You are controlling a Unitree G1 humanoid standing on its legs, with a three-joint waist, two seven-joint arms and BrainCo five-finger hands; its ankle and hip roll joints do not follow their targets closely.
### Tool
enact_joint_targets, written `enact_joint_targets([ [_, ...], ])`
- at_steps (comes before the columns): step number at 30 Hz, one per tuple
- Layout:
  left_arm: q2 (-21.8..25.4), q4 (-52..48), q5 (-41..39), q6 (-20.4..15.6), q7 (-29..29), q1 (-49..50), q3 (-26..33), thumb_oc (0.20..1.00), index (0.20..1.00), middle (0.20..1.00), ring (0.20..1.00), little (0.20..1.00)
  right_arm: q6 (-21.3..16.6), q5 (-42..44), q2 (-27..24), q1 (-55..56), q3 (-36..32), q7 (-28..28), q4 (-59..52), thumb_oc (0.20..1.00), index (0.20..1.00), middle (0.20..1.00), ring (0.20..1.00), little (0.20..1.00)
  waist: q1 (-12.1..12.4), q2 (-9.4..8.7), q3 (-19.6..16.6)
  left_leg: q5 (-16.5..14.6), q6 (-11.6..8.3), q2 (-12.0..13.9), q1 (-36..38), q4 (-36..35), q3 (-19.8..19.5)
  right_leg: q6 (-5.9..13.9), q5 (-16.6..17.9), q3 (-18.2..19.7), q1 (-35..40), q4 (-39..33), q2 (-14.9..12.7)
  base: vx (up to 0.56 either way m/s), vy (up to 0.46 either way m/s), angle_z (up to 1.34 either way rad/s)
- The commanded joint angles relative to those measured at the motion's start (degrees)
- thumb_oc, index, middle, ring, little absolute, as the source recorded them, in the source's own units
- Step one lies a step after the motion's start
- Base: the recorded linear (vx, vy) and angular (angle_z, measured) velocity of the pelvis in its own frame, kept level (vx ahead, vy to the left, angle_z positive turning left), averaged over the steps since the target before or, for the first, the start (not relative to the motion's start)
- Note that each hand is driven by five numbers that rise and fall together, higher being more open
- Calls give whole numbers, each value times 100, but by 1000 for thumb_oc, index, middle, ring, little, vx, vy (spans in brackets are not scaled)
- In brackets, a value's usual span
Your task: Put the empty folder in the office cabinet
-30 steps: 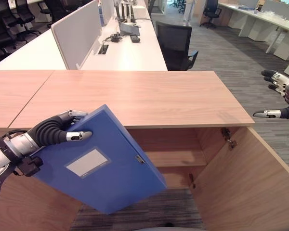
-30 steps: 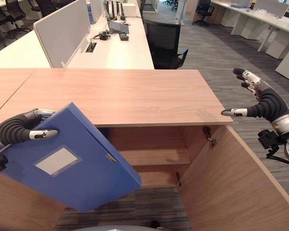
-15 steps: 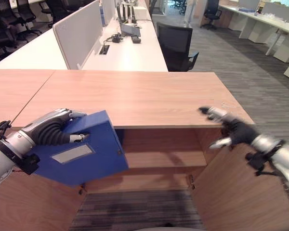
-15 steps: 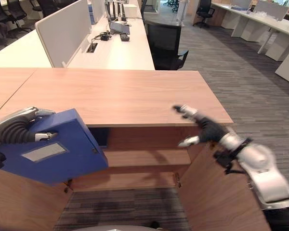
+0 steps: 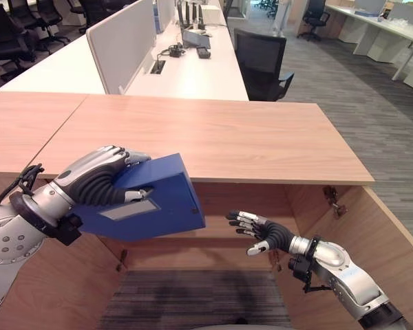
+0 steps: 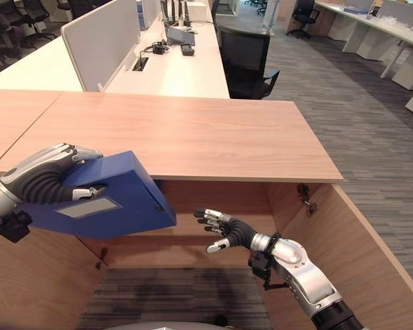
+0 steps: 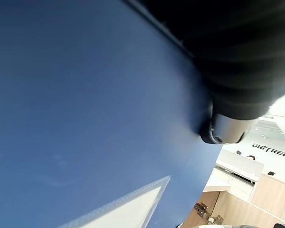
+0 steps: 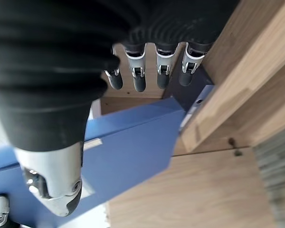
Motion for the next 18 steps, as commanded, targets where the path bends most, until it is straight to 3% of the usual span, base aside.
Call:
enact_joint_targets([
  [1,-27,-79,-638,-185,138,-510,-221,200,200,200,200,200,-370,499,233,-623,186,-77,3,1000,1000,1000,1000,1000,-63,-179,10,-485,33,-38,47,13,-300,445,-447,-174,363,37,-298,0,0,0],
  [7,-237,-35,-754,-152,169,-761,-646,200,200,200,200,200,-403,532,368,-731,336,-188,58,1000,1000,1000,1000,1000,-69,-186,26,-478,40,-39,39,13,-308,439,-441,-185,360,37,-310,0,0,0],
  [18,-125,-31,-681,-129,181,-737,-713,200,200,200,200,200,-422,408,344,-735,272,-298,-65,1000,1000,1000,1000,1000,-80,-174,24,-479,38,-44,41,13,-304,444,-447,-185,370,37,-301,0,0,0],
])
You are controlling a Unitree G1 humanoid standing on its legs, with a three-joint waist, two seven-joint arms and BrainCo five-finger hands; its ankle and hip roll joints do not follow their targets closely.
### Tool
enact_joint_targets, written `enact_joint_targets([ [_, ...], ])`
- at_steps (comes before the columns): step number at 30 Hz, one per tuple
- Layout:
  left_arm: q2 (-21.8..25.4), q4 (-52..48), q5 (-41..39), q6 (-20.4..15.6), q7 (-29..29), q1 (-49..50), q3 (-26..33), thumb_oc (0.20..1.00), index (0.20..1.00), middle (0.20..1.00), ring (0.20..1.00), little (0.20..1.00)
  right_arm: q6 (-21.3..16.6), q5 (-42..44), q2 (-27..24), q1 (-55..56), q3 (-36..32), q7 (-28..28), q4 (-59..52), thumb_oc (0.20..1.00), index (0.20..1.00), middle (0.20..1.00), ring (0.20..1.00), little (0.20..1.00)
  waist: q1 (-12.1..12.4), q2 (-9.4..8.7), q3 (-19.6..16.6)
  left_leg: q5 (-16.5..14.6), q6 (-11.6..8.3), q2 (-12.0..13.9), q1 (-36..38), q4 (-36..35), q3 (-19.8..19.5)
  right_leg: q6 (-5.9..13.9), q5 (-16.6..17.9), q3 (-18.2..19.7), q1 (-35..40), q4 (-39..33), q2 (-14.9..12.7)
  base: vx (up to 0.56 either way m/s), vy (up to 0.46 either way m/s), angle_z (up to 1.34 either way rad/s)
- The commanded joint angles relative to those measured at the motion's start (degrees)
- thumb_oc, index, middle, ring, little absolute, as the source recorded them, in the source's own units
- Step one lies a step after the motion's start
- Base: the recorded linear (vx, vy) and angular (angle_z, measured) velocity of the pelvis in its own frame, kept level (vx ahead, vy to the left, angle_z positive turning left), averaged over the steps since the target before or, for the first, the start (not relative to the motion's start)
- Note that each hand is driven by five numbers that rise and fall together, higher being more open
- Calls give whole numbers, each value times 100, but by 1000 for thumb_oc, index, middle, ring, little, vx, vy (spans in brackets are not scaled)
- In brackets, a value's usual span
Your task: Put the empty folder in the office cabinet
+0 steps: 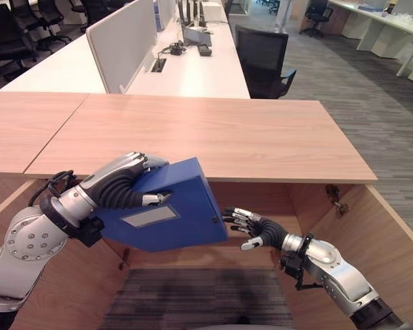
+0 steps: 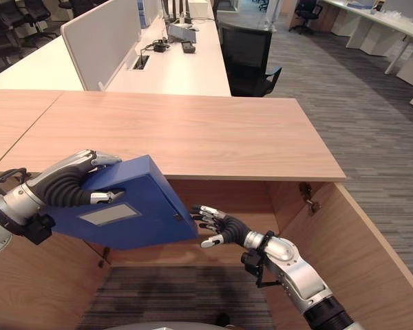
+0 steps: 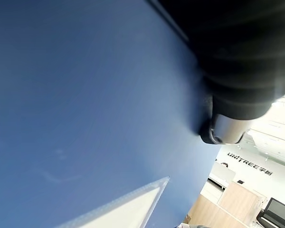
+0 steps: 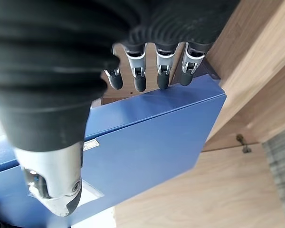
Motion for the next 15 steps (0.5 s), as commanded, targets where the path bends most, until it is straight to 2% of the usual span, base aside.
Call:
enact_joint_targets([
  [1,183,-69,-339,-165,223,-399,-46,200,200,200,200,200,-395,344,182,-570,100,-88,-241,1000,1000,1000,1000,1000,-79,-249,-43,-479,37,-44,42,13,-295,445,-445,-181,369,37,-303,0,0,0],
  [9,228,62,-170,-170,347,-781,-339,200,200,200,200,200,-376,339,305,-853,410,-119,-204,1000,1000,1000,1000,1000,-70,-233,-36,-478,30,-43,59,13,-293,436,-448,-181,385,37,-305,0,0,0],
  [15,169,70,-773,-92,136,-1143,-836,200,200,200,200,200,-425,347,407,-1053,572,-190,-90,1000,1000,1000,1000,1000,-86,-217,-48,-471,32,-45,64,13,-276,430,-446,-186,389,37,-302,0,0,0],
])
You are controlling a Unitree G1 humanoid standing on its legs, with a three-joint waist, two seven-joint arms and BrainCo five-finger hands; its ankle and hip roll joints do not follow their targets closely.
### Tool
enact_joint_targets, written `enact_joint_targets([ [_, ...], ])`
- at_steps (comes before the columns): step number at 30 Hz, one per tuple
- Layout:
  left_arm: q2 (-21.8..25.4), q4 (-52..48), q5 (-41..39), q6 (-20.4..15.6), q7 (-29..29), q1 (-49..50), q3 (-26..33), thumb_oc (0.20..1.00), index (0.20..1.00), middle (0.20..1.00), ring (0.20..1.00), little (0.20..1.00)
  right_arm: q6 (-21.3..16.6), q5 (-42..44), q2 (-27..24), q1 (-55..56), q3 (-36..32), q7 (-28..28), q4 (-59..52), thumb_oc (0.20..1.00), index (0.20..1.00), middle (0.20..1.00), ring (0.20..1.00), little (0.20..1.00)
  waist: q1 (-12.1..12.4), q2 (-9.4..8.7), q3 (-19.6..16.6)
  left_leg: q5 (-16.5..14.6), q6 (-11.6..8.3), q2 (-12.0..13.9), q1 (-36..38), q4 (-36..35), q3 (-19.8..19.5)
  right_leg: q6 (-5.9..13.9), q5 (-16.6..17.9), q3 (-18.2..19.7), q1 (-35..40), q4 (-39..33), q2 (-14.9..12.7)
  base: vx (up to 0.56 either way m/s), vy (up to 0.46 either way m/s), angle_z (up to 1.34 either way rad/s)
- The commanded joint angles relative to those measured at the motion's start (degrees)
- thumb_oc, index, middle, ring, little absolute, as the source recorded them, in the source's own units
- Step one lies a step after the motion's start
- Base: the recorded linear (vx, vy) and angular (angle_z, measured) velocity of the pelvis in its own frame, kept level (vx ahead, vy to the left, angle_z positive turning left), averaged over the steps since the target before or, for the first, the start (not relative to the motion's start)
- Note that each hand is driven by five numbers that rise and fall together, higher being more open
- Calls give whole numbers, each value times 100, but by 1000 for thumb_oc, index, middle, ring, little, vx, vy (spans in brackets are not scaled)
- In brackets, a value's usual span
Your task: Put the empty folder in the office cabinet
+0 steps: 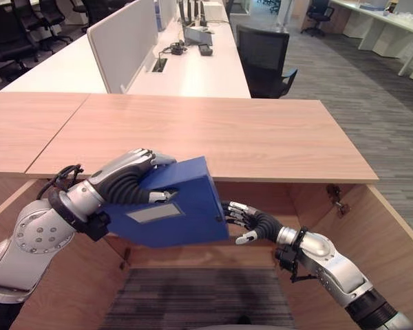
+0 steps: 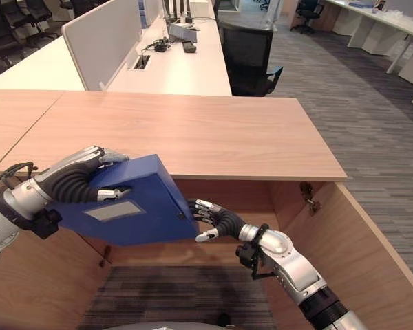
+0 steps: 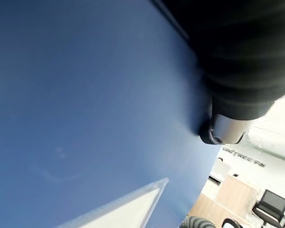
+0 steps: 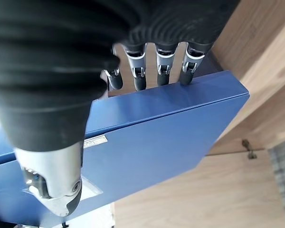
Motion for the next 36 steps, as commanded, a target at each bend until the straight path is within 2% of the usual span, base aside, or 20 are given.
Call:
enact_joint_targets([
  [1,48,14,-1110,-136,45,-638,-478,200,200,200,200,200,-444,398,435,-715,368,33,-116,1000,1000,1000,1000,1000,-95,-218,-67,-469,34,-43,41,12,-270,427,-450,-178,365,37,-301,0,0,0],
  [12,-143,113,-1346,-53,16,-1119,-1163,200,200,200,200,200,-514,391,584,-994,580,-83,-145,1000,1000,1000,1000,1000,-133,-203,-68,-451,39,-40,36,12,-270,417,-450,-160,356,37,-294,0,0,0],
  [16,-440,171,-1400,-20,84,-1378,-1516,200,200,200,200,200,-555,338,727,-1124,768,-190,-149,1000,1000,1000,1000,1000,-153,-207,-64,-448,47,-36,35,12,-277,409,-453,-151,352,37,-292,0,0,0],
  [21,-674,161,-1540,0,180,-1529,-1719,200,200,200,200,200,-611,112,904,-1294,899,-404,57,1000,1000,1000,1000,1000,-160,-199,-54,-452,57,-37,32,12,-280,402,-453,-134,351,37,-289,0,0,0],
  [30,-859,197,-1420,-35,349,-1874,-1988,200,200,200,200,200,-554,109,1090,-1422,1180,-443,160,1000,1000,1000,1000,1000,-165,-190,-48,-451,54,-41,25,12,-290,404,-461,-141,356,37,-292,0,0,0],
  [31,-966,239,-1295,-46,468,-2006,-2064,200,200,200,200,200,-544,187,1180,-1418,1274,-468,166,655,655,655,655,655,-174,-192,-44,-452,54,-43,22,12,-296,401,-466,-139,356,37,-291,0,0,0],
  [32,-1022,280,-1250,-55,522,-2058,-2097,200,200,200,200,200,-554,240,1228,-1388,1289,-521,209,464,464,464,464,464,-179,-192,-44,-453,54,-45,21,12,-297,402,-464,-141,359,37,-293,0,0,0],
  [33,-1024,287,-1246,-58,526,-2065,-2105,200,200,200,200,200,-557,240,1229,-1388,1288,-523,212,464,464,464,464,464,-178,-193,-44,-453,54,-45,21,12,-298,403,-464,-142,359,37,-293,0,0,0],
  [34,-1139,303,-1265,-56,601,-2116,-2119,200,200,200,200,200,-561,268,1284,-1317,1300,-649,289,200,200,200,200,200,-193,-190,-37,-450,56,-48,23,12,-291,401,-464,-147,358,37,-291,0,0,0],
  [36,-1167,296,-1273,-53,622,-2122,-2121,200,200,200,200,200,-556,245,1291,-1287,1308,-679,296,200,200,200,200,200,-200,-190,-36,-449,55,-48,25,12,-289,403,-461,-146,358,37,-293,0,0,0],
])
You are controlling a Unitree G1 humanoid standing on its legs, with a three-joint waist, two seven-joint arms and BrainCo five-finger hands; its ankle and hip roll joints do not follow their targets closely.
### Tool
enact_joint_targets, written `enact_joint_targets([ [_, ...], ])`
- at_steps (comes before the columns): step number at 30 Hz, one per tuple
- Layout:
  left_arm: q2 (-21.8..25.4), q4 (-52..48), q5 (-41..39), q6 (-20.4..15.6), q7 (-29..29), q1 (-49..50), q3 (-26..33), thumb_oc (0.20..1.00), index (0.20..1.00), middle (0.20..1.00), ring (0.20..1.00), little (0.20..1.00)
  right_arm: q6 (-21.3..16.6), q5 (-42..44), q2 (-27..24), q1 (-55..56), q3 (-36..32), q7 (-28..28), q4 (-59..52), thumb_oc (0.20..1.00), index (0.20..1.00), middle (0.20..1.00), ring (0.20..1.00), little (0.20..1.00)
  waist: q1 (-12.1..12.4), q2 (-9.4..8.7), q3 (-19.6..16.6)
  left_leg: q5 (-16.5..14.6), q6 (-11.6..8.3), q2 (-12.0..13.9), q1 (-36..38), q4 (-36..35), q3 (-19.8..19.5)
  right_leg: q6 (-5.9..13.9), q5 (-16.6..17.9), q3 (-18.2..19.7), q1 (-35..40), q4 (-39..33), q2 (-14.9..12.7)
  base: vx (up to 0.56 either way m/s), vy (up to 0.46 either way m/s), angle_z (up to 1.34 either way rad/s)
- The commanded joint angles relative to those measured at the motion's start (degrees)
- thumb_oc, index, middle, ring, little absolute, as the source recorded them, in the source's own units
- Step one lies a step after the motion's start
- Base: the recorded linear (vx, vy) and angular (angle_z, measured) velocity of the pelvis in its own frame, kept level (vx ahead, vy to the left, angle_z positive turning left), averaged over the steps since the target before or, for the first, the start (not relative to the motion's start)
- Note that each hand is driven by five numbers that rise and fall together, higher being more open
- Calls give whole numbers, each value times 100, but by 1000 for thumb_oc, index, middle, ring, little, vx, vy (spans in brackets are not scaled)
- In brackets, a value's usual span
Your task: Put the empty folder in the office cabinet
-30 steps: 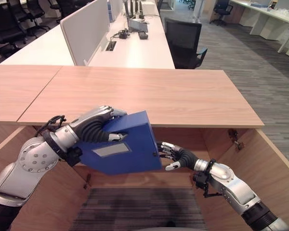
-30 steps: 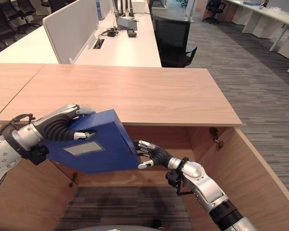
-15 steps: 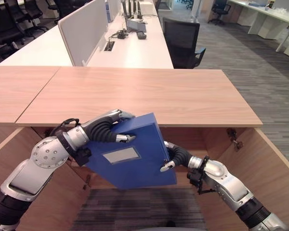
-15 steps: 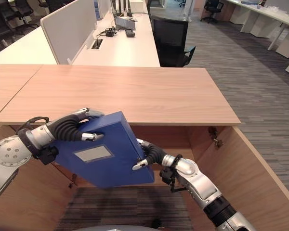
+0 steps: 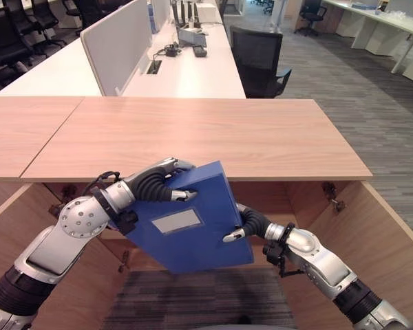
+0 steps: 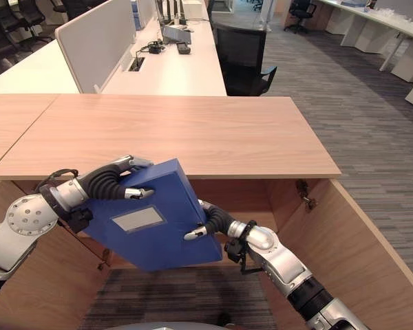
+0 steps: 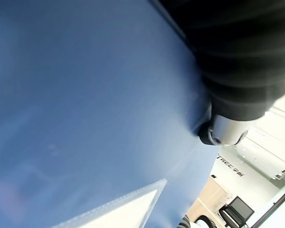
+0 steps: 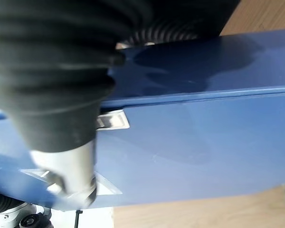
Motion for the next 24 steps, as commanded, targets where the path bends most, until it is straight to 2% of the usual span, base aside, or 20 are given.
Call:
enact_joint_targets([
  [1,-790,-583,-647,-626,505,-1079,-434,200,200,200,200,200,-268,244,1015,-753,635,-112,-156,200,200,200,200,200,-76,-218,-46,-450,57,-46,-19,12,-285,405,-463,-149,313,37,-292,0,0,0],
  [10,-980,-677,-849,-589,748,-1183,-470,200,200,200,200,200,-154,200,1100,-401,568,-444,63,200,200,200,200,200,-115,-220,-51,-458,53,-44,-15,12,-277,411,-465,-159,325,37,-288,0,0,0],
  [13,-1026,-665,-905,-571,797,-1084,-438,200,200,200,200,200,-128,184,1132,-307,545,-489,116,200,200,200,200,200,-122,-215,-44,-456,53,-44,-13,12,-271,410,-462,-159,322,37,-290,0,0,0],
  [17,-1330,-475,-1281,-408,756,-580,-436,200,200,200,200,200,-45,169,1136,15,389,-561,183,200,200,200,200,200,-142,-209,-16,-449,55,-47,-22,12,-263,404,-458,-160,315,37,-286,0,0,0],
  [18,-1414,-424,-1412,-347,733,-416,-427,244,244,244,244,244,-18,148,1116,108,326,-615,202,200,200,200,200,200,-149,-209,-8,-449,58,-46,-20,12,-259,405,-454,-162,311,37,-287,0,0,0],
  [19,-1417,-426,-1414,-346,730,-408,-424,322,322,322,322,322,-16,147,1112,116,328,-616,197,200,200,200,200,200,-150,-205,-14,-450,58,-45,-19,12,-259,405,-454,-161,312,37,-287,0,0,0],
  [20,-1664,-181,-1750,-191,628,-190,-473,849,849,849,849,849,43,-113,1054,408,149,-581,721,200,200,200,200,200,-180,-190,22,-471,65,-39,9,12,-255,408,-459,-172,332,37,-279,0,0,0],
  [21,-1834,-56,-1989,-146,641,-65,-540,1000,1000,1000,1000,1000,76,-166,1126,416,70,-658,993,200,200,200,200,200,-189,-191,20,-451,78,-54,-18,12,-266,405,-446,-176,311,37,-292,0,0,0],
  [23,-1920,65,-2180,-45,585,18,-616,1000,1000,1000,1000,1000,98,-253,1143,418,-16,-707,1169,200,200,200,200,200,-200,-183,14,-451,81,-53,-32,12,-272,404,-446,-179,299,37,-294,0,0,0],
  [24,-1940,204,-2505,188,328,363,-669,1000,1000,1000,1000,1000,76,-275,1216,481,-354,-885,1704,200,200,200,200,200,-221,-157,27,-448,93,-57,-45,12,-279,402,-439,-169,285,37,-296,15,9,-3],
])
